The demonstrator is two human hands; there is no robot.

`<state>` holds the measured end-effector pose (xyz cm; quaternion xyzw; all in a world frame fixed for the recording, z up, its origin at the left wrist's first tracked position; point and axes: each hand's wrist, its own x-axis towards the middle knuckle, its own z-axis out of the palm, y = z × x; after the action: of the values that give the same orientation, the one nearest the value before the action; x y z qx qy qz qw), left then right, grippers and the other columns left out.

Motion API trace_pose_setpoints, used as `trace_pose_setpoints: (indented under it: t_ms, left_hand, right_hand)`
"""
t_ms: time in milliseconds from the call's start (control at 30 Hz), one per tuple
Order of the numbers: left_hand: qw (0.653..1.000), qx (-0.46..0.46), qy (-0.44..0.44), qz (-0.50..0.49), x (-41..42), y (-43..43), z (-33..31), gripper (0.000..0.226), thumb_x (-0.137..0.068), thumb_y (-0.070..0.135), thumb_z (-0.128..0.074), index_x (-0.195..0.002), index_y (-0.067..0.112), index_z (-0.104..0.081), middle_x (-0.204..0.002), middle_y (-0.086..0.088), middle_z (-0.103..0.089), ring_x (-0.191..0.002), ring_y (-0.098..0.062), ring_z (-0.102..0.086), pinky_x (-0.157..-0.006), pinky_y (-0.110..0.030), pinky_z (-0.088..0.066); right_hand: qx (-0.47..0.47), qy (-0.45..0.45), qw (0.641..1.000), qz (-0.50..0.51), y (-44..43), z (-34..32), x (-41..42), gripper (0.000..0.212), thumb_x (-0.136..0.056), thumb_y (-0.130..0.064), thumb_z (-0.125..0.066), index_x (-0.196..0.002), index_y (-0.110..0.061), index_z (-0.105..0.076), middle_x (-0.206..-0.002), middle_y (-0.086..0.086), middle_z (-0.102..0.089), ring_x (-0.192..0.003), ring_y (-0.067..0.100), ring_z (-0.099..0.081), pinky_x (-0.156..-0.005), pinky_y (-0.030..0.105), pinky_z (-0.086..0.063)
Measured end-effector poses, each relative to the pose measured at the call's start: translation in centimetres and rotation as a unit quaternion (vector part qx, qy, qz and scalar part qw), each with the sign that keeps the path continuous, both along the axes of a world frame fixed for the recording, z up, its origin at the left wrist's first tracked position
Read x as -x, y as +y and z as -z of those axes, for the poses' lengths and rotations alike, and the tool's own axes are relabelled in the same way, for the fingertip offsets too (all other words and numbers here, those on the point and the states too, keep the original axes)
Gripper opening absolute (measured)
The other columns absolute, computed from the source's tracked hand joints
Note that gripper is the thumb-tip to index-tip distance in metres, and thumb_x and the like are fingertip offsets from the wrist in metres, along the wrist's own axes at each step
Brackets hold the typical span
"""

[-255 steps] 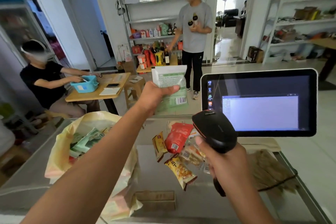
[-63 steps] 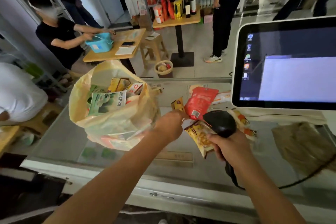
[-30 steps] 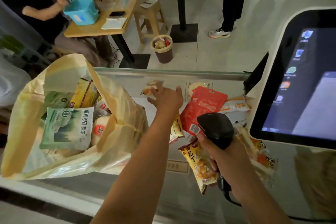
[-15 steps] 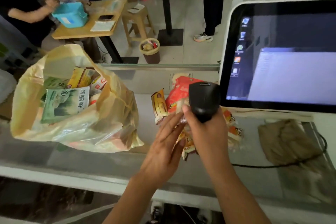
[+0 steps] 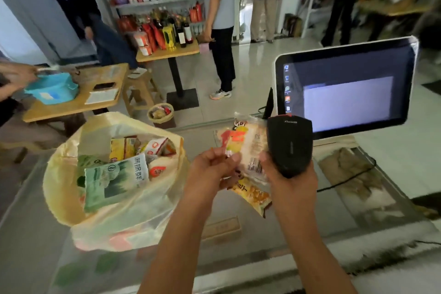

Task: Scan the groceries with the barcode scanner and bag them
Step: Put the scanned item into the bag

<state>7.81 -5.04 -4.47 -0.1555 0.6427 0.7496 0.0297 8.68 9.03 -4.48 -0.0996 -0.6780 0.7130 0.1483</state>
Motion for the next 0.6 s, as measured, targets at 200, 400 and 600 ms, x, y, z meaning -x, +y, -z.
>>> trace_pose_setpoints:
  t_ms: [200, 400, 600]
  left_hand:
    - [0.997, -0.021, 0.072, -0.001, 1.8, -2.8, -3.0, 0.017, -0.094, 0.007, -0.064, -0.111, 0.007, -0.066, -0.101, -0.01, -0.076, -0.087, -0.019, -0.074, -0.065, -0.024, -0.06]
    - [0.992, 0.033, 0.122, 0.005, 3.4, -4.1, -6.2, 0.016, -0.097, 0.002, -0.057, -0.111, 0.007, -0.065, -0.105, -0.01, -0.075, -0.092, -0.017, -0.072, -0.077, -0.026, -0.06]
    - [0.978, 0.102, 0.181, -0.037, 5.0, -5.7, -12.0, 0.015, -0.097, 0.0, -0.056, -0.102, 0.012, -0.064, -0.108, -0.014, -0.07, -0.094, -0.019, -0.066, -0.082, -0.027, -0.057]
  right_hand:
    - [0.044, -0.066, 0.997, -0.023, -1.1, 0.1, -6.1, 0.046, -0.06, -0.044, -0.08, -0.08, -0.005, -0.067, -0.055, 0.012, -0.062, -0.047, 0.016, -0.057, -0.059, 0.032, -0.045]
    - [-0.011, -0.07, 0.989, -0.132, -4.4, -3.2, -8.3, 0.044, -0.047, -0.061, -0.083, -0.073, -0.029, -0.07, -0.051, -0.007, -0.06, -0.054, 0.014, -0.057, -0.062, 0.032, -0.048]
    - [-0.001, -0.04, 0.995, -0.087, -4.6, -7.2, -6.1, 0.027, -0.065, -0.028, -0.088, -0.084, -0.02, -0.071, -0.05, -0.006, -0.06, -0.053, 0.014, -0.057, -0.06, 0.03, -0.044]
